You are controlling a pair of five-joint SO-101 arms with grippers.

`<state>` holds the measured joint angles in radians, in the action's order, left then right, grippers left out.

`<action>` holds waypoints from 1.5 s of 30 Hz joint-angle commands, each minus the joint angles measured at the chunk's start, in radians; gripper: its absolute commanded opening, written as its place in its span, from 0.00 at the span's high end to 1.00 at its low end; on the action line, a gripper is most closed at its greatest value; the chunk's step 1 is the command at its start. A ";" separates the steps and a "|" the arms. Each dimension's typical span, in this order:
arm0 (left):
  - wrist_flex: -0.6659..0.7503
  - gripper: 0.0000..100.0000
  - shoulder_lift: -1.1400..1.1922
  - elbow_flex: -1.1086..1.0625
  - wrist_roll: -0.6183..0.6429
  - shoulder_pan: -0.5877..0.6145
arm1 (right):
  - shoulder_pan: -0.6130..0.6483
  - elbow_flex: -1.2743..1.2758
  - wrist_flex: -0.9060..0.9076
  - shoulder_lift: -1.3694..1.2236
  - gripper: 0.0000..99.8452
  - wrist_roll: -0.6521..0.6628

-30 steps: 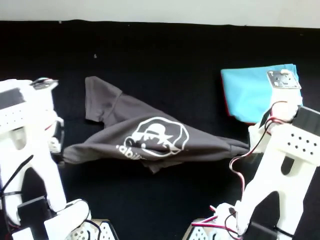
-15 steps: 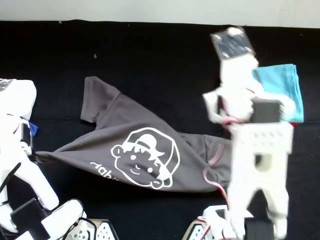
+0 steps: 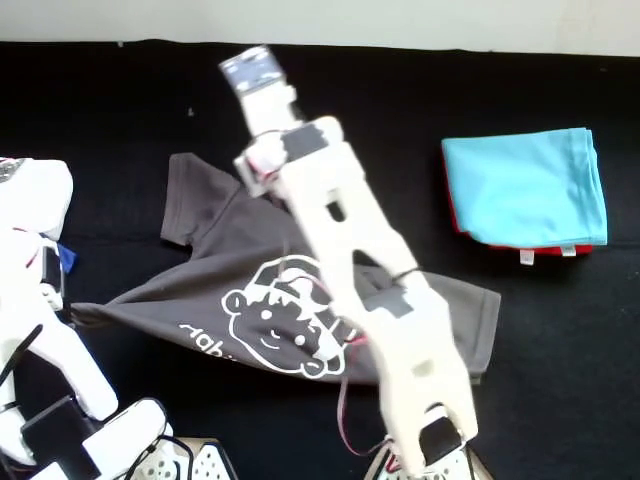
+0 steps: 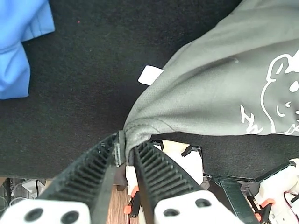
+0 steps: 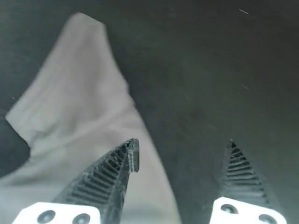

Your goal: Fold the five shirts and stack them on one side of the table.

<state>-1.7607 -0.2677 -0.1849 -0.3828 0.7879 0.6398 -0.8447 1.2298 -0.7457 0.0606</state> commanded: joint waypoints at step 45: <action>-0.008 0.99 0.271 0.720 0.095 -0.185 | -0.291 -0.914 0.469 0.038 0.99 0.180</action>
<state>-1.7545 -0.0545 0.2862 -0.3030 0.6176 0.4235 -1.6379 1.6962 -0.8730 0.2294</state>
